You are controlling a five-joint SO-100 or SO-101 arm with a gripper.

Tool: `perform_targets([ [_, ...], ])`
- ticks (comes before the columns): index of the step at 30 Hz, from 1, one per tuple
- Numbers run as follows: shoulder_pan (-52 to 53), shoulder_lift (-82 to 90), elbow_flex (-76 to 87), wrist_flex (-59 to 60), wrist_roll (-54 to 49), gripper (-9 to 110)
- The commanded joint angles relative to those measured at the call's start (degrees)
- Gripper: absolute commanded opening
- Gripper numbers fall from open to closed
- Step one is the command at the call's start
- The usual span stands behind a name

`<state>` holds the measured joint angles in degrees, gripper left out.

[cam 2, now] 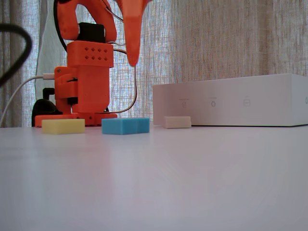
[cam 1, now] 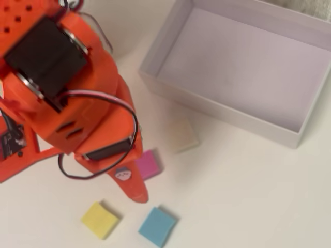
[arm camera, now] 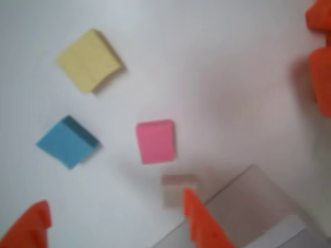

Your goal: Grasp the pink cuboid and put it in the bin.

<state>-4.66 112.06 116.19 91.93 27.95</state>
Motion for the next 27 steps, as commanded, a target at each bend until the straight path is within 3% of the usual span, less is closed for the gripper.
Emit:
perform_targets([
  [1,0.1,-1.1,1.9,-2.2,-1.9,33],
  [27,-0.4,-7.4,15.6,-20.2,-10.4,29],
])
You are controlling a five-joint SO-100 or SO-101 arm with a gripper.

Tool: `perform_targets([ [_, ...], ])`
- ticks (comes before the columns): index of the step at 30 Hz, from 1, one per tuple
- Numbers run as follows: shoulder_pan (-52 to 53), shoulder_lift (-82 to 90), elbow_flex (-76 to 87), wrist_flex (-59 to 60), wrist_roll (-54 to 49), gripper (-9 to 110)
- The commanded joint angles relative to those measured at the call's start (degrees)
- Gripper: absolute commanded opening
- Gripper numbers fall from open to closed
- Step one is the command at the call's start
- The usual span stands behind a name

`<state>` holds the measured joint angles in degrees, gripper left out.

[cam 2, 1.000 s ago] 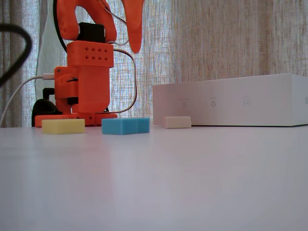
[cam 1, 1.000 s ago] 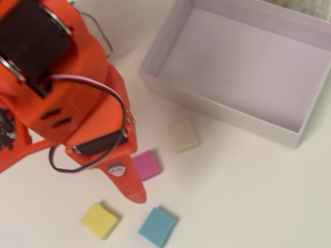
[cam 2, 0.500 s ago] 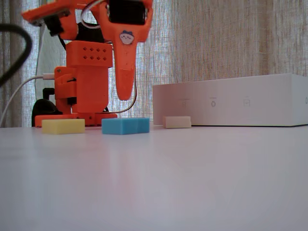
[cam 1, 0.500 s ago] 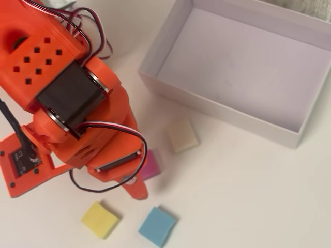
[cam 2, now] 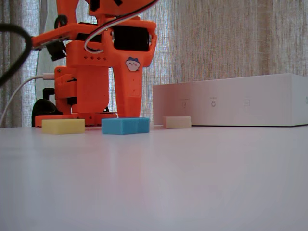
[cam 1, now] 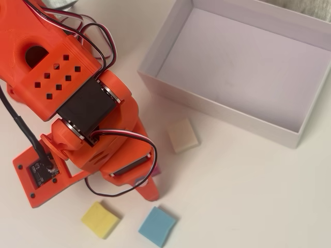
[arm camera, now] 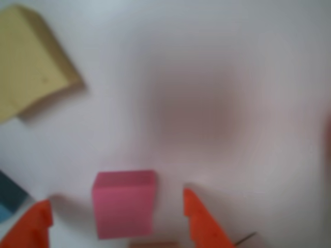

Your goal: Grasp the pink cuboid and put it in the bin.

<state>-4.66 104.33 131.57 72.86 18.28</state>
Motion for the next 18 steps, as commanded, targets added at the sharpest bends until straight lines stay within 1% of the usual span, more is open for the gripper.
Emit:
perform_targets([
  [1,-0.4,0.4,0.4,-1.7,-0.8,28],
  [6,0.1,0.4,1.1,-2.7,-0.9,19],
  [10,0.4,1.0,2.9,-5.8,-1.1,0],
  [11,0.7,1.3,3.4,-6.8,-1.1,-6],
  [12,0.9,1.6,3.8,-7.2,-1.1,-8],
  [15,1.1,2.2,3.9,-7.3,-1.5,-8],
  [18,1.9,4.3,2.8,-8.6,-5.9,-8],
])
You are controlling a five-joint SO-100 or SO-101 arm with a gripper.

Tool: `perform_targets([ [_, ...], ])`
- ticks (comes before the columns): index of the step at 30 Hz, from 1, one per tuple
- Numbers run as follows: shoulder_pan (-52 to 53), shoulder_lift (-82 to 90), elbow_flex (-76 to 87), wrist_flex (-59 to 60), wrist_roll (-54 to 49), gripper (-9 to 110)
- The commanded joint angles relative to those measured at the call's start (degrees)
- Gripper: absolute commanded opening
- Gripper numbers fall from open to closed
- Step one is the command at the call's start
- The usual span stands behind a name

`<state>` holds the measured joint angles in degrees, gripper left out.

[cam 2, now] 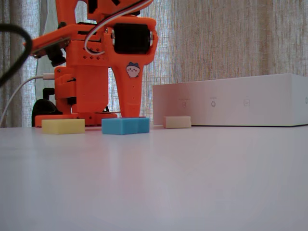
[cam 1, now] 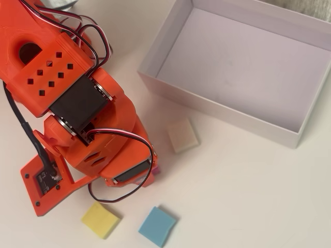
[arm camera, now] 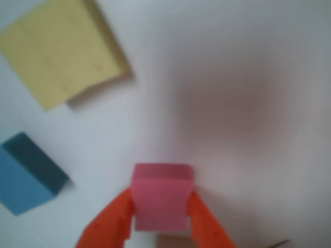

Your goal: Grasp the pink cuboid and put it in the bin.

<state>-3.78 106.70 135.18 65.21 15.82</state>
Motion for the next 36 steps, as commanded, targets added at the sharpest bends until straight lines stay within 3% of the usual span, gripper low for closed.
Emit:
perform_targets([
  [1,1.5,3.5,-1.8,-0.8,-5.8,-8],
  [11,-1.9,22.9,-17.1,2.6,-20.1,-8],
  [24,-39.9,34.9,-19.2,12.0,-27.7,-8],
  [30,-46.8,35.2,-11.0,11.2,-29.2,-8],
  [36,-46.1,35.9,-2.7,8.0,-29.1,8],
])
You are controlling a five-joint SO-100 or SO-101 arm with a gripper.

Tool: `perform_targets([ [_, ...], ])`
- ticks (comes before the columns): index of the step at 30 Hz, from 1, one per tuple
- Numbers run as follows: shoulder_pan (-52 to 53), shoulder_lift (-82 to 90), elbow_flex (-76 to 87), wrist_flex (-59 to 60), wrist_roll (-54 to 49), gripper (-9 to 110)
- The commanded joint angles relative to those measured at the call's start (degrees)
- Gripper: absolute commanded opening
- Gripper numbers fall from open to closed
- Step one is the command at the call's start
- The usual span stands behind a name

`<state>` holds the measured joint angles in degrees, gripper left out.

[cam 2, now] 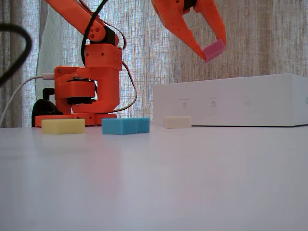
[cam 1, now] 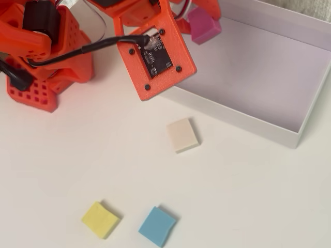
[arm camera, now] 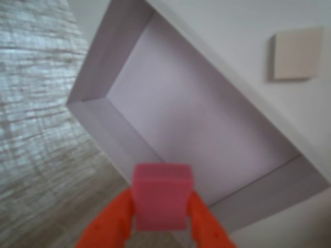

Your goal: Grasp the pink cuboid and put it in the bin.

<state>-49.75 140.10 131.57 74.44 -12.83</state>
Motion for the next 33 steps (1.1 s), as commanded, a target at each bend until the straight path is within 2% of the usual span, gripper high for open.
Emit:
perform_targets([
  [1,0.2,2.7,2.1,-1.4,-0.4,15],
  [2,0.2,3.0,3.3,-1.6,-0.5,17],
  [6,1.3,5.9,8.3,-4.8,-0.5,42],
  [8,2.3,8.0,10.3,-8.6,-0.7,46],
  [14,8.2,14.8,9.0,-19.5,-0.7,42],
  [22,31.6,24.8,4.9,-32.6,1.2,39],
  [27,43.7,34.5,9.5,-34.7,1.6,33],
  [33,54.3,46.6,20.7,-27.4,1.7,30],
])
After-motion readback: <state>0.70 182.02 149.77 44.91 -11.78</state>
